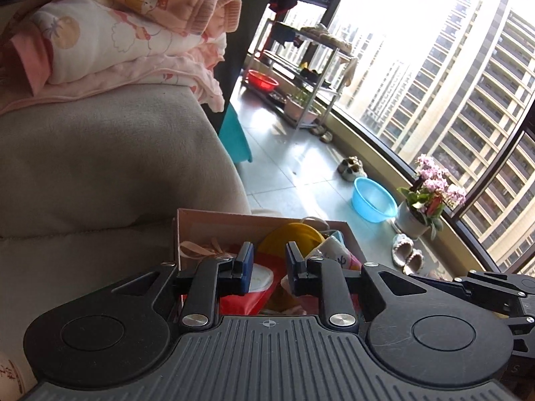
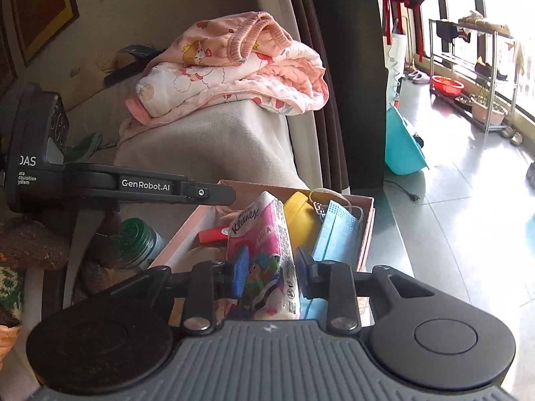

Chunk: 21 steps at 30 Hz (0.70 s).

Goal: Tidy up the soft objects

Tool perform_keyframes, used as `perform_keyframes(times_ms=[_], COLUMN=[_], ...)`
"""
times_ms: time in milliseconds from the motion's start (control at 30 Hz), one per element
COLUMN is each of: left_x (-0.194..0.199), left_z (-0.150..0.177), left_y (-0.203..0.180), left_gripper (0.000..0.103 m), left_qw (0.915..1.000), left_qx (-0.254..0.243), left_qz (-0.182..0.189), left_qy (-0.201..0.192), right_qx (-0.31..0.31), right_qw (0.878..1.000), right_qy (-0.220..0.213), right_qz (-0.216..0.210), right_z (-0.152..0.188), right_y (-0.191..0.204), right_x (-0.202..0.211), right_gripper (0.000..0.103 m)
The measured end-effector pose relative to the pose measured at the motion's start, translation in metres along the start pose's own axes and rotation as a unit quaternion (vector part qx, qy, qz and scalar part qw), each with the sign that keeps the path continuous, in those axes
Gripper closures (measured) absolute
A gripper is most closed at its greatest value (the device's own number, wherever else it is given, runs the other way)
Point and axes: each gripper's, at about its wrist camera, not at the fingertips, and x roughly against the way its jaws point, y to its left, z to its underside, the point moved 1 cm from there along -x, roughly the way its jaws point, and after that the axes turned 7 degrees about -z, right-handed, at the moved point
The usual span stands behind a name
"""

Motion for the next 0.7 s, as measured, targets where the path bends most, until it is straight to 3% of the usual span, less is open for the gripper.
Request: perform_keyframes(times_ms=[100,133,267,367,467,533,600,700], left_x=[0.025,0.032,0.058,0.074,0.088,0.098,0.114,0.139], left_z=[0.017,0.023,0.043,0.058,0.080,0.097,0.119,0.148], left_y=[-0.006,-0.008,-0.010,-0.010,-0.004,0.005,0.017,0.034], left_gripper=[0.080,0.080,0.080,0.080,0.080,0.080,0.080,0.080], left_qw=[0.9996,0.9994,0.9986,0.9978,0.9965,0.9958,0.9949,0.9945], left_qx=[-0.017,-0.020,-0.029,-0.052,-0.078,-0.087,-0.095,-0.094], left_qz=[0.006,0.007,0.004,-0.007,-0.018,-0.021,-0.026,-0.041], left_qy=[-0.023,-0.029,-0.045,-0.040,-0.024,-0.020,-0.022,-0.022], right_qx=[0.049,0.040,-0.043,-0.059,-0.082,-0.080,-0.056,-0.029], right_qw=[0.998,0.999,0.998,0.997,0.994,0.994,0.998,0.999], right_qy=[-0.013,-0.004,0.044,0.020,0.027,0.030,0.010,-0.026], right_qz=[0.029,0.033,-0.020,-0.036,-0.072,-0.061,-0.033,-0.006], right_z=[0.004,0.005,0.014,0.018,0.020,0.026,0.031,0.037], right_y=[0.014,0.015,0.002,0.003,0.007,0.017,0.034,0.063], right_x=[0.012,0.008,-0.028,-0.034,-0.035,-0.031,-0.019,0.007], right_gripper=[0.075,0.082,0.087,0.087,0.087,0.087,0.083,0.058])
